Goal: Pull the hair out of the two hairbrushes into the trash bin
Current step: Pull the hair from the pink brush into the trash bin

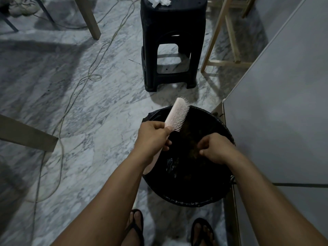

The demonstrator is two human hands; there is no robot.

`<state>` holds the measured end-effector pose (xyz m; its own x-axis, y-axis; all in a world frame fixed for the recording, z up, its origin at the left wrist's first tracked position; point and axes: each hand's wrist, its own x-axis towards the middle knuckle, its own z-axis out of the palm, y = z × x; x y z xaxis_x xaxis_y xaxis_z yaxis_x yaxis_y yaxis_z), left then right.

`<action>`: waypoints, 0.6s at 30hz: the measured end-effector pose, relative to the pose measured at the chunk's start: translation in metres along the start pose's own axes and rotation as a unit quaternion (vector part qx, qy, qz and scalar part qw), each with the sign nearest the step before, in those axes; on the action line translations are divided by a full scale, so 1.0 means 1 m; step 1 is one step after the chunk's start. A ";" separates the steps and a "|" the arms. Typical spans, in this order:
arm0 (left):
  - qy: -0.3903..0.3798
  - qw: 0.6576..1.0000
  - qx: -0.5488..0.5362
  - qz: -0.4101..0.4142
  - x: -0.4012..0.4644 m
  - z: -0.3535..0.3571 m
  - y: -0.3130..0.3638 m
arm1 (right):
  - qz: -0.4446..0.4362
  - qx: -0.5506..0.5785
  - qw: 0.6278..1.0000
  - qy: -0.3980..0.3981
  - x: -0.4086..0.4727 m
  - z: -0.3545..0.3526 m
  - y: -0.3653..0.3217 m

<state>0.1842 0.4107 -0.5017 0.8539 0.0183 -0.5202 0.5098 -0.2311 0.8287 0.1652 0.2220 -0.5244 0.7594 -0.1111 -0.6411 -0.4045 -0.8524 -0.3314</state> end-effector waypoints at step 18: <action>-0.071 0.996 0.062 -0.007 -0.005 -0.007 0.008 | -0.158 0.277 0.931 0.179 0.012 0.002 -0.001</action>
<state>0.1852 0.4160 -0.4909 0.8187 -0.1133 -0.5629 0.4972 -0.3504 0.7937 0.1742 0.2223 -0.5330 0.9661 -0.1470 -0.2121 -0.2574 -0.4881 -0.8340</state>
